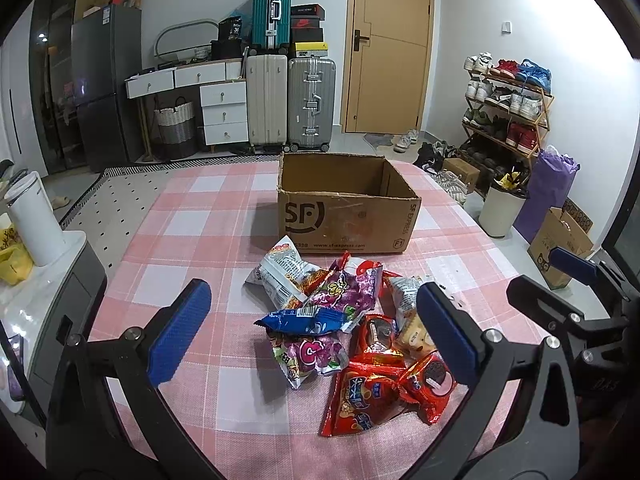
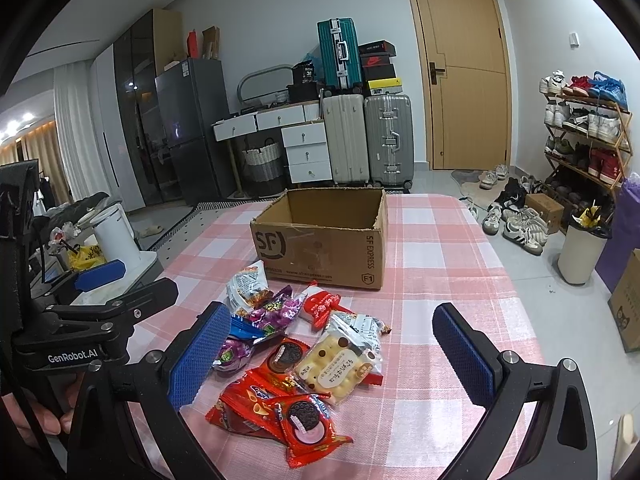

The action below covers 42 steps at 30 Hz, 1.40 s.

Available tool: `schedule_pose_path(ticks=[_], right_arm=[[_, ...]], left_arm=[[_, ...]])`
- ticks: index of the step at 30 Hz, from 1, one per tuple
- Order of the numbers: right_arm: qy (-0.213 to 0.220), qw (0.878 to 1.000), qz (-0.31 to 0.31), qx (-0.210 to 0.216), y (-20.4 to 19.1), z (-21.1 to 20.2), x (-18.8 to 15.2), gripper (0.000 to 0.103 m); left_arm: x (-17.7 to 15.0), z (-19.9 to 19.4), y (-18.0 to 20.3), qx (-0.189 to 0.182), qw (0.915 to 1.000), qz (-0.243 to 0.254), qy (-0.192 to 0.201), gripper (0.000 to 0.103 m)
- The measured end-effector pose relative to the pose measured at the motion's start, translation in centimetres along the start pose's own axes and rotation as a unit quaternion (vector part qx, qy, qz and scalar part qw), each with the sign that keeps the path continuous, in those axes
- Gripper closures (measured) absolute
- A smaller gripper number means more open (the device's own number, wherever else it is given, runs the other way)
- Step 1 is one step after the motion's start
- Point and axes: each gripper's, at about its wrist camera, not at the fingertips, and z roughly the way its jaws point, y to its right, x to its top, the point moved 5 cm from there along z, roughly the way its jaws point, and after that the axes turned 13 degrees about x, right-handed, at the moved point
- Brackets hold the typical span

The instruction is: Organize snacks

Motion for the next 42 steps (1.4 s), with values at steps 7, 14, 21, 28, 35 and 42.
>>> schedule_pose_path(ticks=[7, 14, 21, 28, 35, 42], right_arm=[[-0.001, 1.0, -0.001, -0.002, 0.0, -0.1, 0.1, 0.0], [0.0, 1.0, 0.0, -0.001, -0.1, -0.2, 0.2, 0.0], [0.0, 1.0, 0.0, 0.002, -0.1, -0.2, 0.1, 0.0], [-0.005, 1.0, -0.003, 0.007, -0.2, -0.3, -0.4, 0.0], [-0.011, 1.0, 0.011, 0.012, 0.6, -0.4, -1.7, 0.0], [-0.048, 0.998, 0.015, 0.024, 1.0, 1.1, -4.3, 0.0]], left_arm=[[0.0, 0.1, -0.2, 0.009, 1.0, -0.001, 0.002, 0.001], [-0.2, -0.2, -0.6, 0.011, 0.9999, -0.001, 0.001, 0.001], [-0.3, -0.1, -0.7, 0.01, 0.9999, -0.002, -0.001, 0.001], [-0.5, 0.1, -0.9, 0.012, 0.9999, -0.003, -0.002, 0.001], [-1.0, 1.1, -1.4, 0.015, 0.9998, -0.005, -0.013, 0.001], [-1.6, 2.1, -2.1, 0.008, 0.9996, -0.014, -0.024, 0.001]])
